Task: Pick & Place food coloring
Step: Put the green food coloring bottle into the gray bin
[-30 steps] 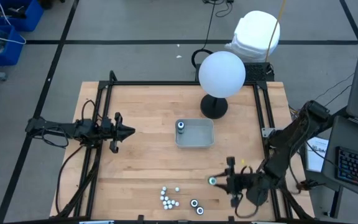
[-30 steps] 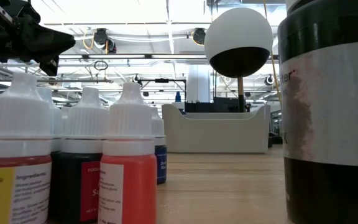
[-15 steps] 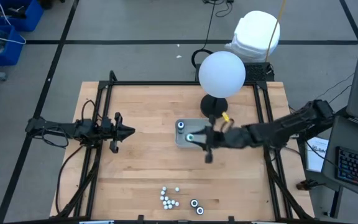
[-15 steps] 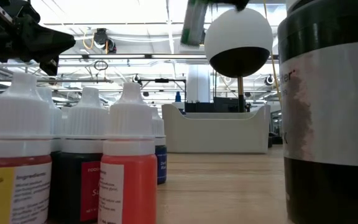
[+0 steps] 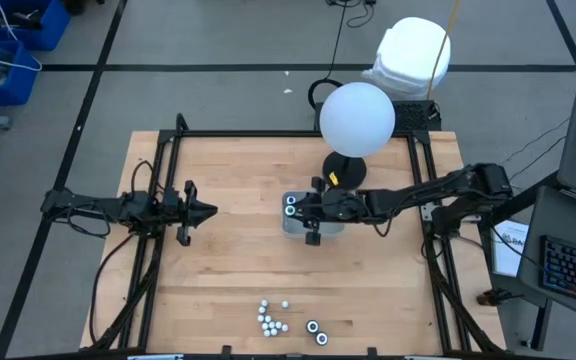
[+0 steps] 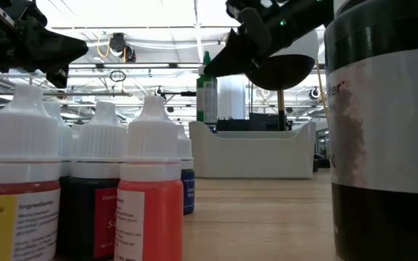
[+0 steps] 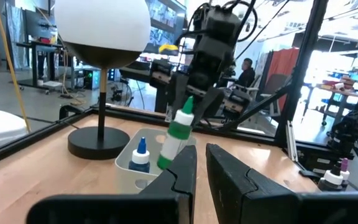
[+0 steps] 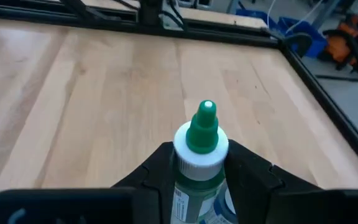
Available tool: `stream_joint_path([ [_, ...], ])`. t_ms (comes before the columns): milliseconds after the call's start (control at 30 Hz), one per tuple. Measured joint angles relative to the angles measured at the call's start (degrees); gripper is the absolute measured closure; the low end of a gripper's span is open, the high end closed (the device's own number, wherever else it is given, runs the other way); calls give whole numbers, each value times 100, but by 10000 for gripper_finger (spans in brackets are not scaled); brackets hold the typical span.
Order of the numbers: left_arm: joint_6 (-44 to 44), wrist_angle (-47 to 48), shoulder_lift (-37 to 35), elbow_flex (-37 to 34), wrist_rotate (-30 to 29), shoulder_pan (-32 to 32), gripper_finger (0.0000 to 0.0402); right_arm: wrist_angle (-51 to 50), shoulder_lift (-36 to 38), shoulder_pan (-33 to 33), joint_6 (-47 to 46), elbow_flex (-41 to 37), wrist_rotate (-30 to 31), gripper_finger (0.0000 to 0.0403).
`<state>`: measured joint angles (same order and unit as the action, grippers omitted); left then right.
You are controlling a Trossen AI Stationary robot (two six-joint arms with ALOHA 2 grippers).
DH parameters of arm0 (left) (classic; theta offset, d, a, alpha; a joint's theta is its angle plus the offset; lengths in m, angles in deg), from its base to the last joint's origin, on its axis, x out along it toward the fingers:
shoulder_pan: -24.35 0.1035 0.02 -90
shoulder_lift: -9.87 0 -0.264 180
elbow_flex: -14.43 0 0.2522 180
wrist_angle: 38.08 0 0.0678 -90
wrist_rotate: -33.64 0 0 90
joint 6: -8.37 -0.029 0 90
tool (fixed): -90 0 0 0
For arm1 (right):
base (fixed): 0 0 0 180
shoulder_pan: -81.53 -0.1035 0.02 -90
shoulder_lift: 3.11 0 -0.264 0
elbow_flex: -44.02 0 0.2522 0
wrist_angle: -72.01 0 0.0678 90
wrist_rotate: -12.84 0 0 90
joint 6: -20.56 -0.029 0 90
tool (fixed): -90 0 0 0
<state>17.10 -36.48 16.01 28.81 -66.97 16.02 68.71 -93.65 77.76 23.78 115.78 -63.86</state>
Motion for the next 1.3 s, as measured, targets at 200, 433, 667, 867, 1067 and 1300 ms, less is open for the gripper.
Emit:
stream_joint_path([
  [200,2,-2,1,0,0,1,362,58,-281,44,-132,0,77,296],
  [433,4,-4,0,0,0,0,362,126,-518,43,-381,0,309,299],
  [667,11,-9,0,0,0,0,362,408,-658,42,-622,-141,324,299],
  [867,14,-9,0,0,0,1,362,1379,-658,48,-930,-775,330,296],
  [1067,4,-13,1,0,-2,1,362,1453,-658,85,-1007,-933,325,299],
  [1300,-74,-15,1,0,-138,1,362,1451,-658,83,-1021,-936,317,293],
])
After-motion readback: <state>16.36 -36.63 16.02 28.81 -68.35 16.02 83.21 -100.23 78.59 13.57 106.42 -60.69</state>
